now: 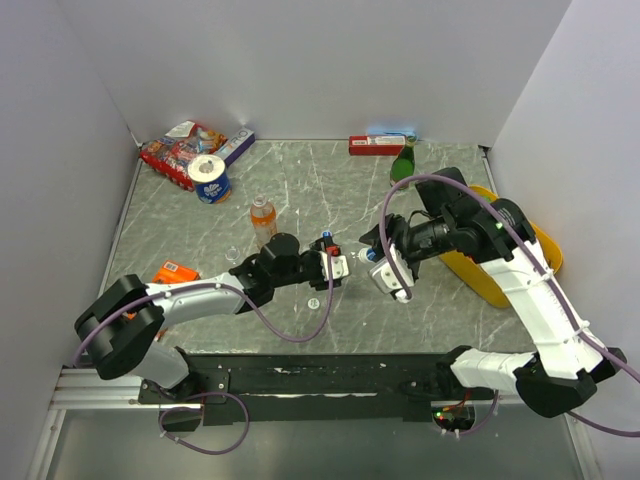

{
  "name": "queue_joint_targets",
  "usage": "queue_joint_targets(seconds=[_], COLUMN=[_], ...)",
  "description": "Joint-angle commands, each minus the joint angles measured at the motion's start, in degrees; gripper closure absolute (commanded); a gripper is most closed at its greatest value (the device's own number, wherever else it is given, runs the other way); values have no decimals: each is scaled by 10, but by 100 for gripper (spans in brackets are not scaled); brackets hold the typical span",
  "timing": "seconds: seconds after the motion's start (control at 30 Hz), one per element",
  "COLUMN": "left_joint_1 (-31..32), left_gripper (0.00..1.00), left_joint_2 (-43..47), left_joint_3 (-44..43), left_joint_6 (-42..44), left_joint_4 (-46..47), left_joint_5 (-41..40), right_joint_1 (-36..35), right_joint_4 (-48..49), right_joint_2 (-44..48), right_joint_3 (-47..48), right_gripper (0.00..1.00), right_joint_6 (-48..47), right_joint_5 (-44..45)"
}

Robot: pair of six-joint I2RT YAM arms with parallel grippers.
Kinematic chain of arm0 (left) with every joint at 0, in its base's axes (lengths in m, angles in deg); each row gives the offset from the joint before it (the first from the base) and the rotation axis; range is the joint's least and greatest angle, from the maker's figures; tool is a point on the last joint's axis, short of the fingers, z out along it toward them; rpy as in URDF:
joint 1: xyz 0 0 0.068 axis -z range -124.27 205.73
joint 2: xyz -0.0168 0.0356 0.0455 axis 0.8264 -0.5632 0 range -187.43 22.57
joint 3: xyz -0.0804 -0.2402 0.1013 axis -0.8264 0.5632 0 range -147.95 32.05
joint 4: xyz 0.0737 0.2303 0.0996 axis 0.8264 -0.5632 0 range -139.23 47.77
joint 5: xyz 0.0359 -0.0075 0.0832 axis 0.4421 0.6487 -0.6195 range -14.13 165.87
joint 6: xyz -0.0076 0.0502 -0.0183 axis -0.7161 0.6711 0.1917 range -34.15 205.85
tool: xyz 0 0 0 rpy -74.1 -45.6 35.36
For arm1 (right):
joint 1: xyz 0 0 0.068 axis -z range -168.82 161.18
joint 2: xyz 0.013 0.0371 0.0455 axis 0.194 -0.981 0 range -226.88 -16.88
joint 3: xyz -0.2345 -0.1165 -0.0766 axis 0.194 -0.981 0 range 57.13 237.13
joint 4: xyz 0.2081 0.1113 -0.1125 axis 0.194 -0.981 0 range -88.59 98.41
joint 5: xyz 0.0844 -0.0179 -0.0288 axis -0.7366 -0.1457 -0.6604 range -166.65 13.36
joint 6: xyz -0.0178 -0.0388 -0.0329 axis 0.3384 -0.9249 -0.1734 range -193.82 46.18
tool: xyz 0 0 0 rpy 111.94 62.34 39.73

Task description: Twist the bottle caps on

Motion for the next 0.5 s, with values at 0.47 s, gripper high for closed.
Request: queue_joint_targets(seconds=[0.47], left_joint_1=[-4], left_gripper=[99], left_joint_2=[-16], left_joint_3=[-17], left_joint_6=[21], left_joint_4=[29], left_joint_5=[3], right_joint_1=[-5], right_joint_4=[-135], right_joint_2=[46], right_joint_3=[-31], right_gripper=[45], right_joint_6=[27], right_joint_5=[32])
